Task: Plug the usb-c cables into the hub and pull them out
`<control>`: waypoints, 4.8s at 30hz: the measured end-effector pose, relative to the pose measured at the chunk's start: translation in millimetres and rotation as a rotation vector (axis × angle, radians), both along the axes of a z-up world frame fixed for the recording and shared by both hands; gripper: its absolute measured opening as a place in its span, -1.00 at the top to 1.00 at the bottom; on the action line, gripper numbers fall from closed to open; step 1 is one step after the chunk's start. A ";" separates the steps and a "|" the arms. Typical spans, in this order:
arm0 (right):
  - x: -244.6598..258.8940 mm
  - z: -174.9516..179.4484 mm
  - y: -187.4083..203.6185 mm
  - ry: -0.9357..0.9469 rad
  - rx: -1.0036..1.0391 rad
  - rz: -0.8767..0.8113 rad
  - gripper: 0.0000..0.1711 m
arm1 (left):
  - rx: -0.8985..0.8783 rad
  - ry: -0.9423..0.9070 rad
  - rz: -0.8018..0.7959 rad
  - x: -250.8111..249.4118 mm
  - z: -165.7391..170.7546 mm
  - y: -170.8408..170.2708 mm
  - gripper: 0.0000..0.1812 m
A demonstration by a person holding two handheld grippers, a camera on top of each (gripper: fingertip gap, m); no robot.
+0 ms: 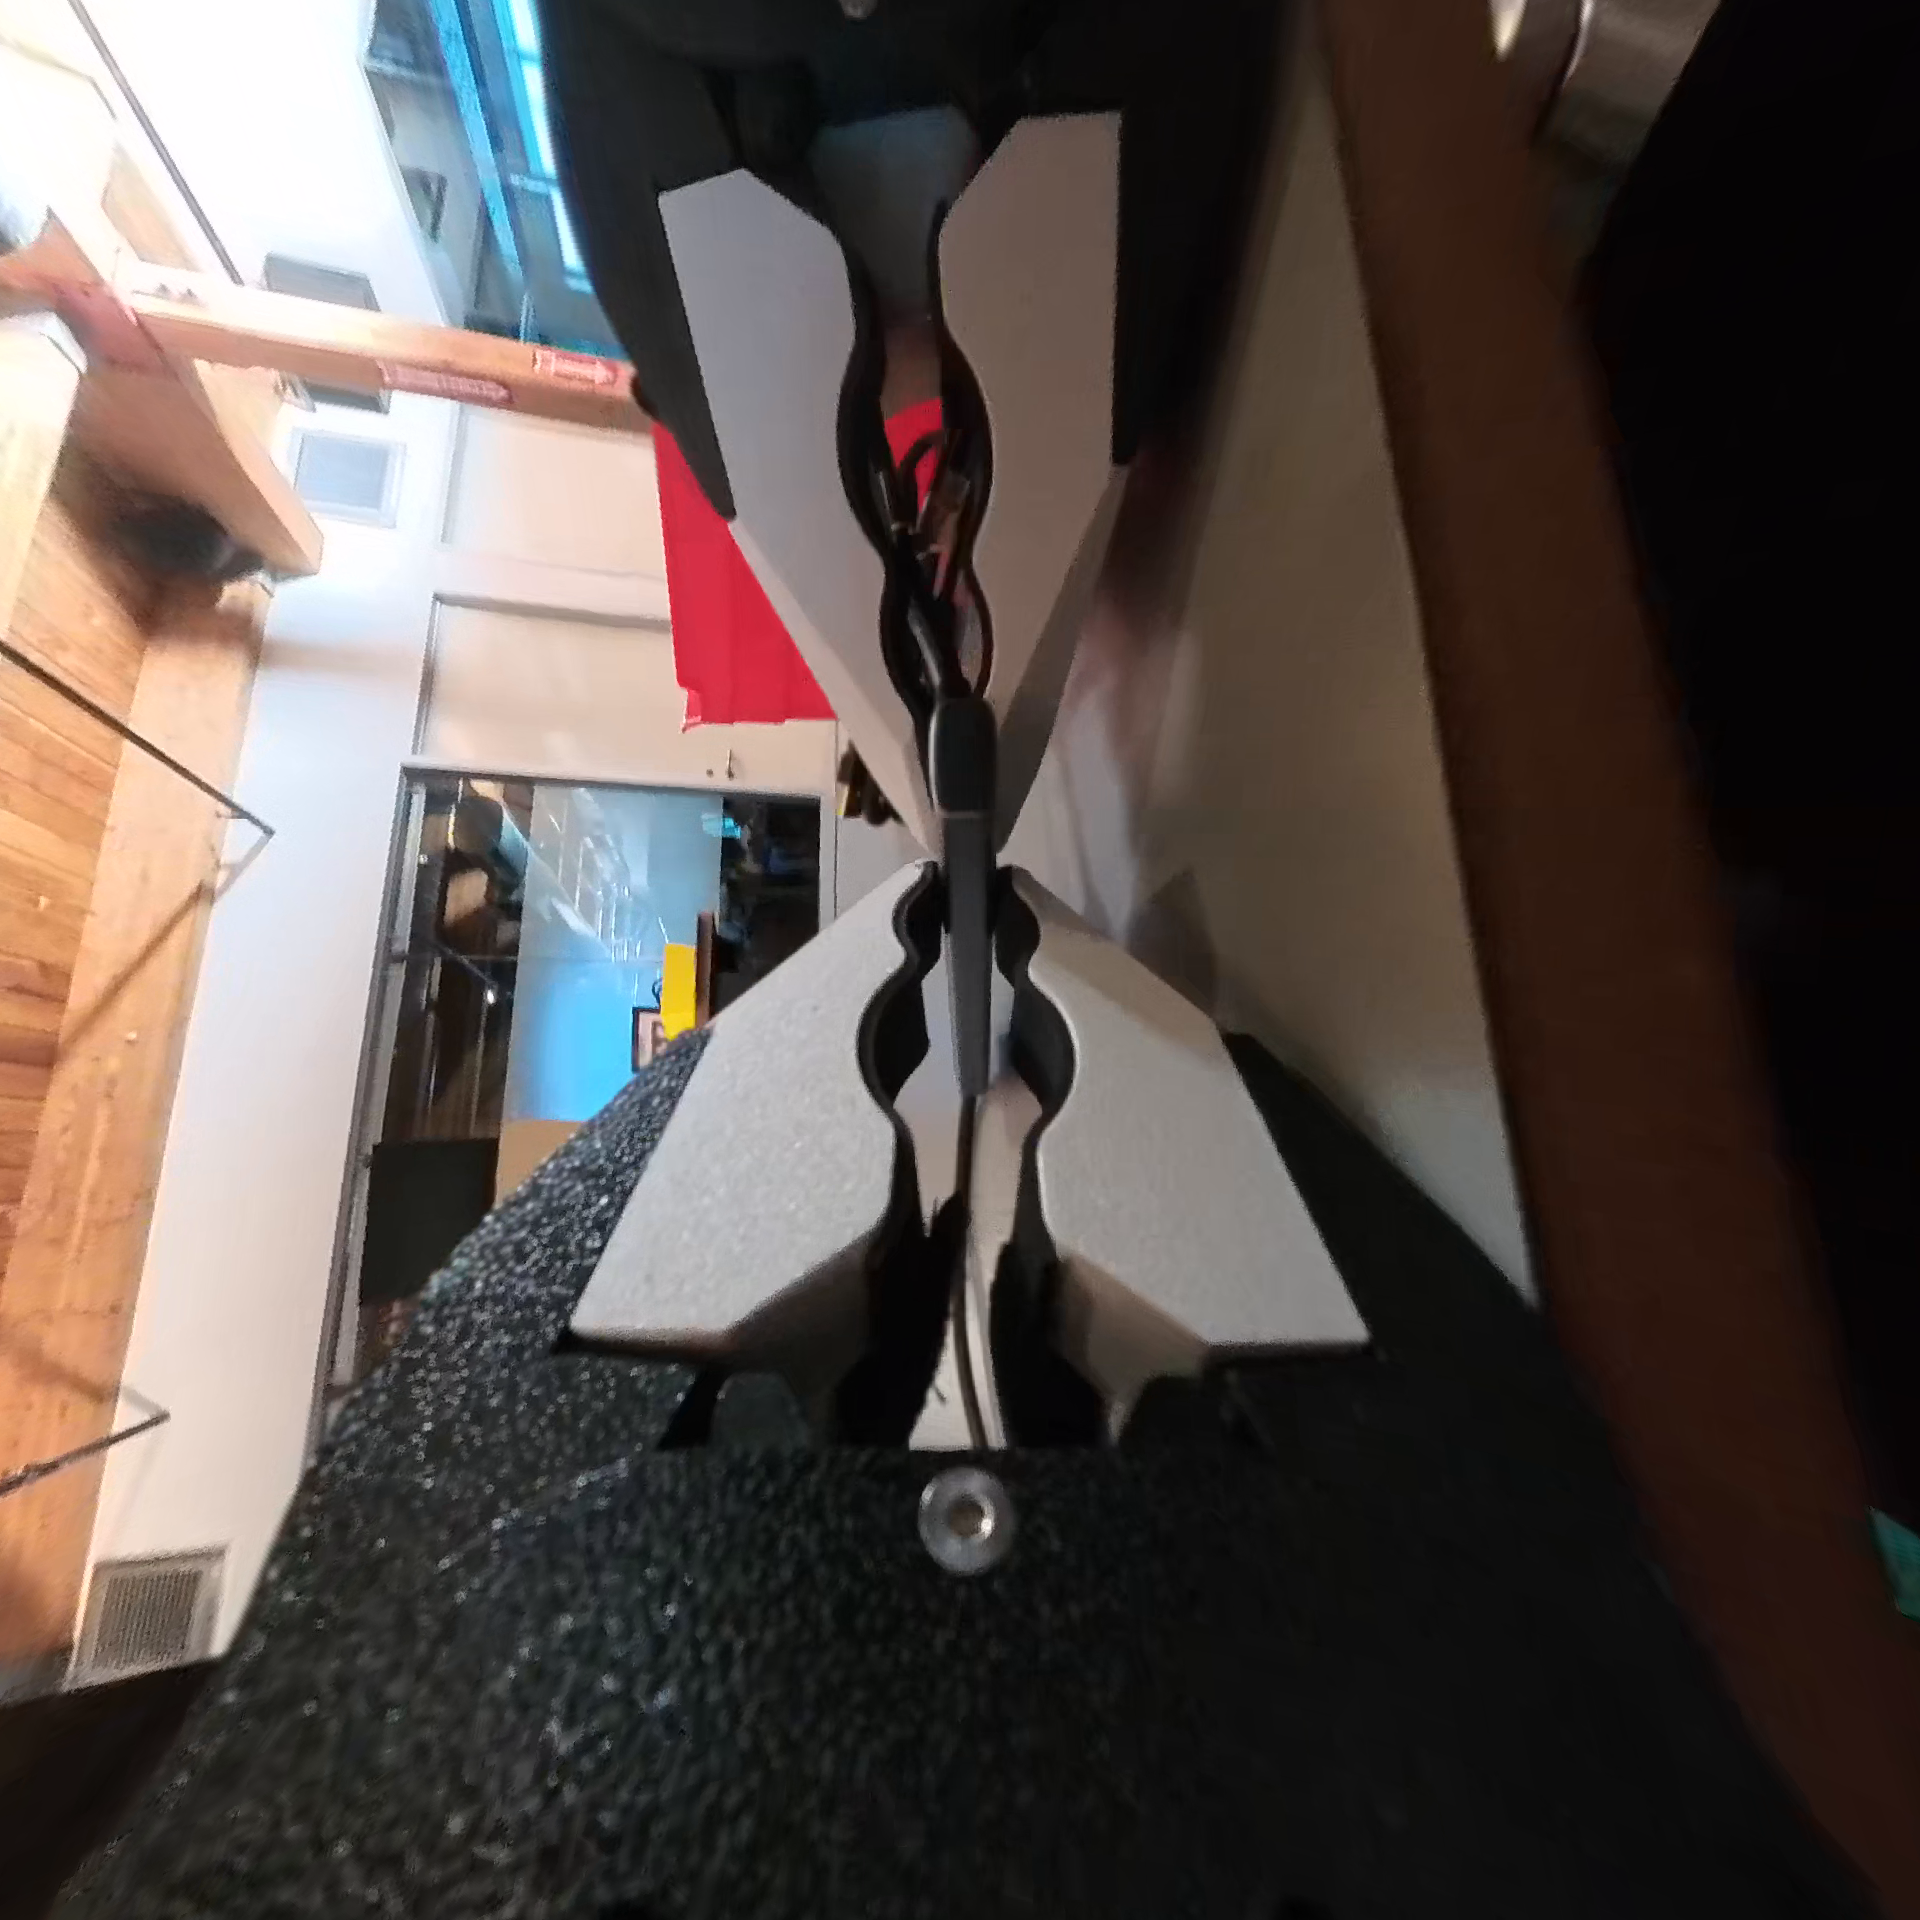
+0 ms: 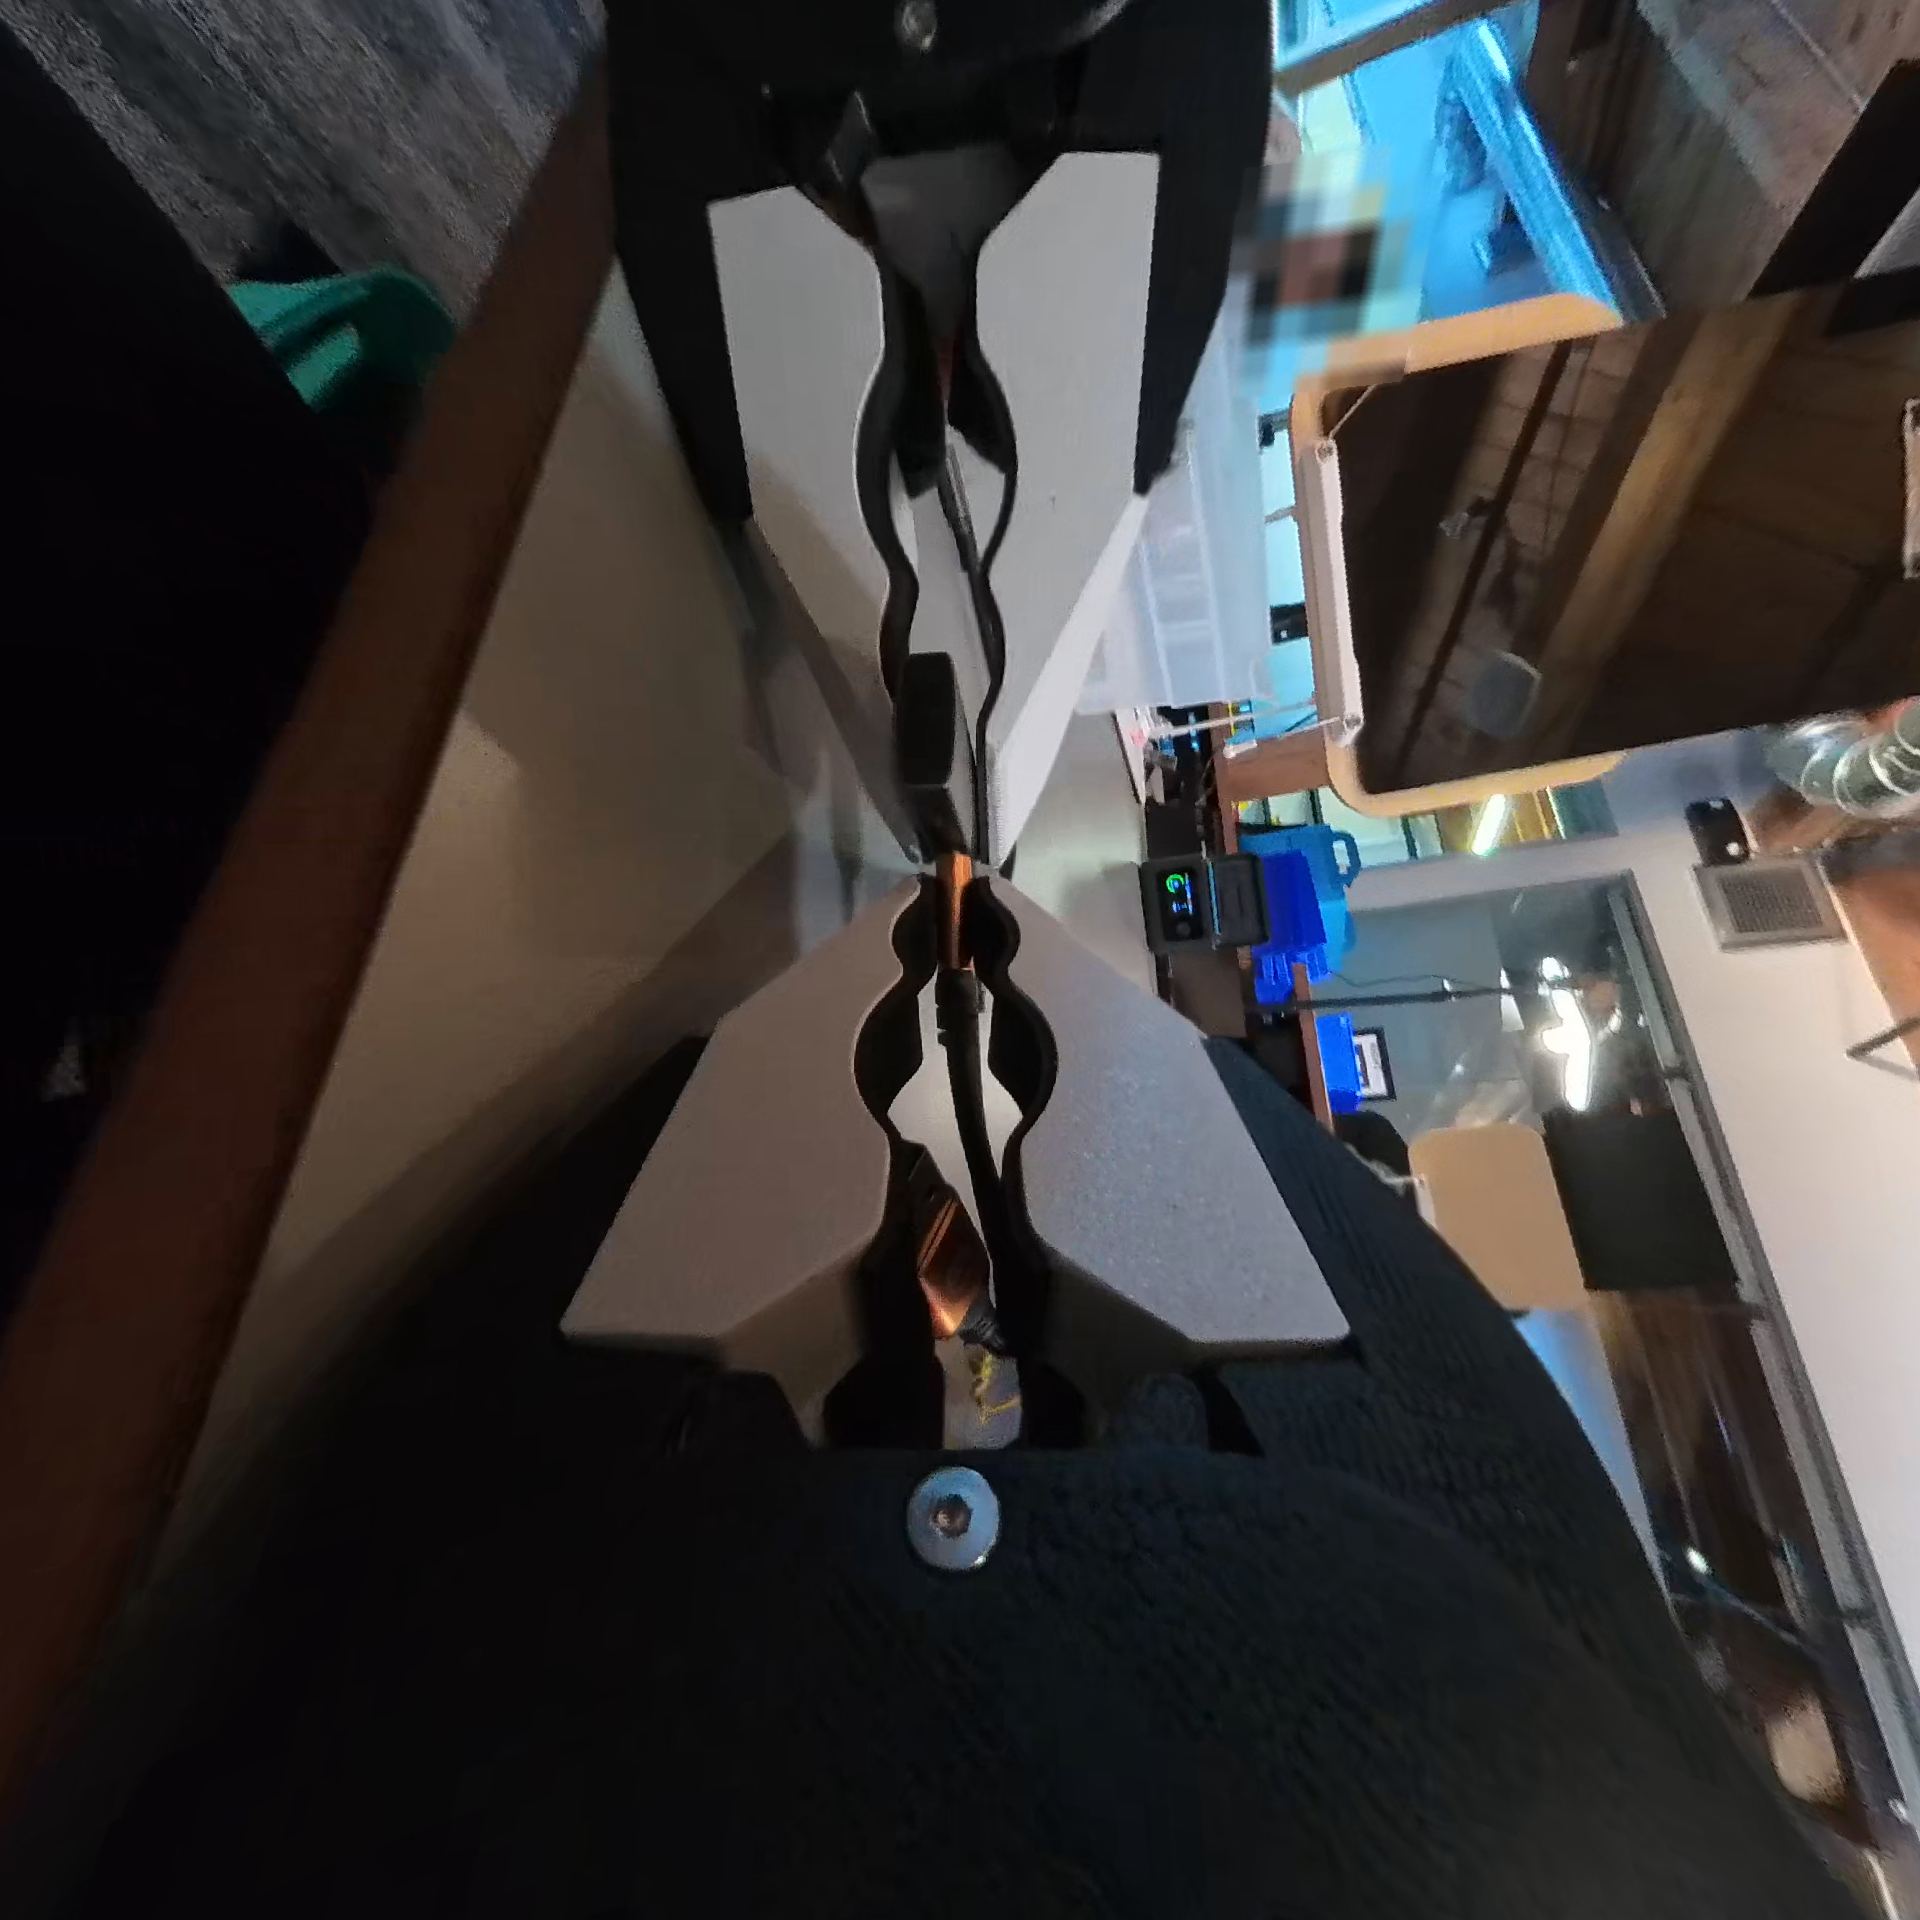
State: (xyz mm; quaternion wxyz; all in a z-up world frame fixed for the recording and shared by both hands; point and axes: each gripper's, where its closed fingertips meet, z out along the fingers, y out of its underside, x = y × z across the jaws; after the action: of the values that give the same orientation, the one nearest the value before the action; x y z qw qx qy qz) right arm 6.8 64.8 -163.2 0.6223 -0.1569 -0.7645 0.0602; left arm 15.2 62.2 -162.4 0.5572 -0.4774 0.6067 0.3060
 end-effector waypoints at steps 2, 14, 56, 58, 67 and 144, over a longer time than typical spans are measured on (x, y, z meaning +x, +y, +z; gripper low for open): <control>3.6 0.3 -5.5 0.004 0.015 0.025 0.94 | 0.001 0.003 -0.029 3.7 0.1 -5.7 0.90; 14.8 1.3 -29.7 0.013 0.008 0.123 0.94 | -0.032 -0.033 -0.153 15.7 0.8 -30.3 0.90; -13.6 6.6 -7.5 0.054 -0.040 0.026 0.93 | 0.014 -0.154 -0.066 -9.4 14.8 -9.0 0.64; -13.2 7.7 -8.0 0.059 -0.037 0.029 0.93 | 0.003 -0.143 0.001 -16.4 10.7 0.7 0.51; -12.1 4.0 -10.5 0.041 -0.007 0.044 0.93 | -0.022 -0.047 0.001 -14.7 -0.8 -0.4 0.90; 53.5 -24.8 6.7 -0.852 -0.816 -0.311 0.65 | -0.046 -0.092 0.363 -78.5 -6.1 60.5 0.91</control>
State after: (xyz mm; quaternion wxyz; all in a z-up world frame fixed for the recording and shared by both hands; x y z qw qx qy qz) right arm 60.3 71.4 -188.0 0.1528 -0.5027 -0.8297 0.1886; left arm -63.3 122.7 -168.5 0.5090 -0.6051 0.4913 0.3653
